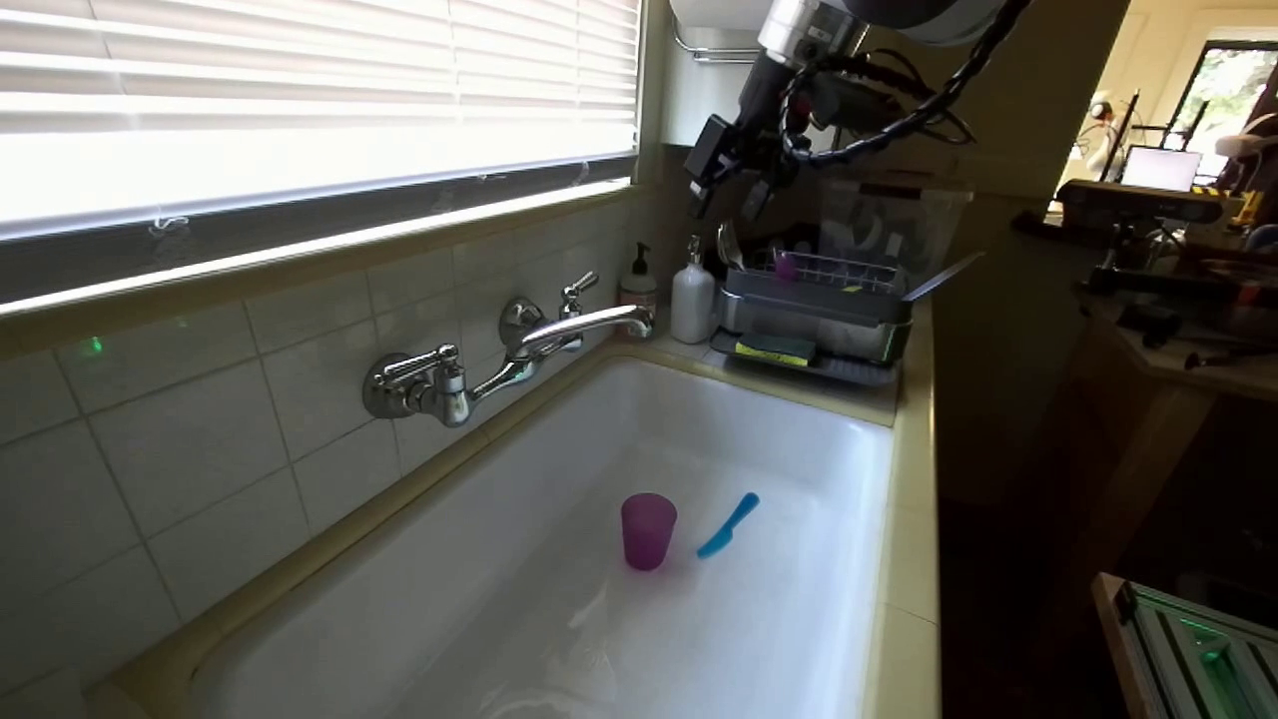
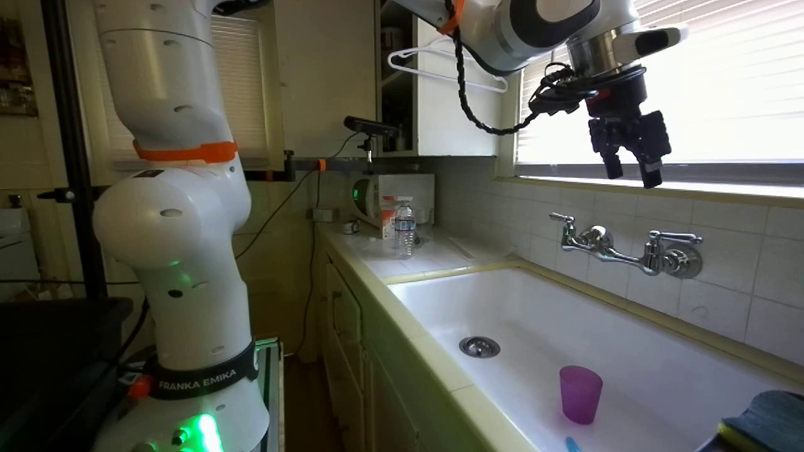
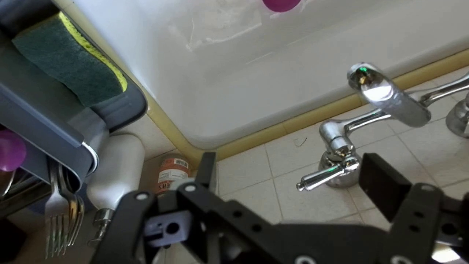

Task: Open the tap using the faucet handle on the left, let water drop into the purple cup, close the tap and pour the contents of the paper cup into the sink

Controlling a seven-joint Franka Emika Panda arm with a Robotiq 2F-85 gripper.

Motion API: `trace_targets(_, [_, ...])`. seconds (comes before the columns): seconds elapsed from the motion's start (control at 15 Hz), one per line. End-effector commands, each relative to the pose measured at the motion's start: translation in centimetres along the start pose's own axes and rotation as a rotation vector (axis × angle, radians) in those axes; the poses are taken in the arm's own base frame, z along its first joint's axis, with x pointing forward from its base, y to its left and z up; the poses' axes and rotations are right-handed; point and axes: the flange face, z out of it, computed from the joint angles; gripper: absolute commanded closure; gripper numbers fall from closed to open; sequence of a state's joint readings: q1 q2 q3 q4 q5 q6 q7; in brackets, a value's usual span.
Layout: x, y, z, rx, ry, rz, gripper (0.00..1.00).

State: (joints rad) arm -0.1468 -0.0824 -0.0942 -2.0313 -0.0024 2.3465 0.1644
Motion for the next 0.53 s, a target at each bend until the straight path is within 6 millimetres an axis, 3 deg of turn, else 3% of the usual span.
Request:
trace_targets(0.0, [3.1,0.9,1.4,-0.027,0.052,0.021,0.00])
trace_targets(0.47, [7.7,0.8,5.2,-0.048,0.068,-0.071,0.00])
